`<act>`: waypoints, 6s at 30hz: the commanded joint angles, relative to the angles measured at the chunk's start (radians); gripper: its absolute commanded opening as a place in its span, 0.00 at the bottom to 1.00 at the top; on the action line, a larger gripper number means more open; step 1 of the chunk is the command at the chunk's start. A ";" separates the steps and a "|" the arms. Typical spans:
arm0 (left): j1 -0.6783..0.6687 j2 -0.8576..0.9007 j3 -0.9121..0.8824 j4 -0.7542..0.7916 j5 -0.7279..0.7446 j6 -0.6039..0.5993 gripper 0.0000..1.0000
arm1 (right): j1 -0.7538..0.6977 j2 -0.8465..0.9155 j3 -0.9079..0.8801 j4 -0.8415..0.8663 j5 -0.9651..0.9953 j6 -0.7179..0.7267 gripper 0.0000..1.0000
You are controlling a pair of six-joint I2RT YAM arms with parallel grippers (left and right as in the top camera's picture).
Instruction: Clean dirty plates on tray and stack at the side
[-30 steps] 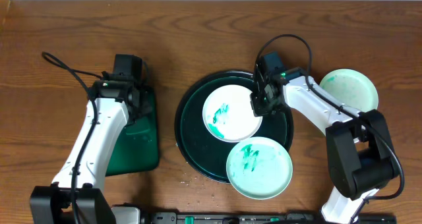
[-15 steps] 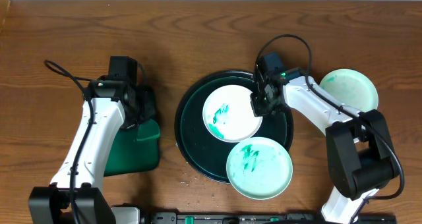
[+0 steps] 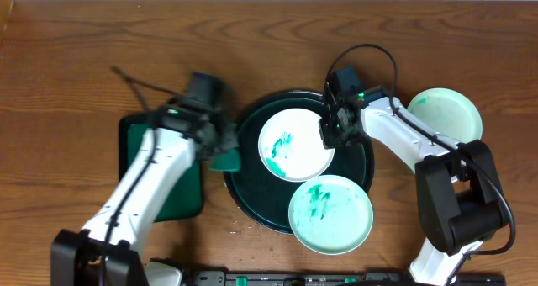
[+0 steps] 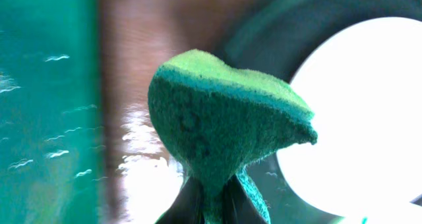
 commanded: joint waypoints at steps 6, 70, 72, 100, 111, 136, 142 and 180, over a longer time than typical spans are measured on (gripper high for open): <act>-0.188 0.169 -0.002 0.122 0.093 -0.051 0.07 | 0.004 0.011 -0.019 0.009 -0.017 0.057 0.01; -0.209 0.396 0.031 0.396 0.494 -0.069 0.07 | 0.077 0.012 -0.145 0.149 -0.069 0.217 0.01; -0.233 0.397 0.031 0.424 0.493 -0.095 0.07 | 0.077 0.012 -0.145 0.144 -0.069 0.217 0.01; 0.044 0.399 0.031 0.111 0.063 -0.024 0.07 | 0.077 0.012 -0.145 0.111 -0.064 0.216 0.01; -0.021 0.399 0.031 0.116 0.464 0.218 0.07 | 0.077 0.012 -0.145 0.111 -0.058 0.216 0.01; -0.035 0.399 0.031 0.380 -0.048 0.010 0.07 | 0.077 0.012 -0.145 0.048 -0.058 0.216 0.01; -0.040 0.381 0.067 0.248 -0.054 0.034 0.07 | 0.077 0.012 -0.145 0.055 -0.058 0.216 0.01; 0.252 -0.072 0.151 -0.237 -0.299 -0.008 0.07 | 0.257 -0.306 -0.036 0.051 0.405 -0.210 0.01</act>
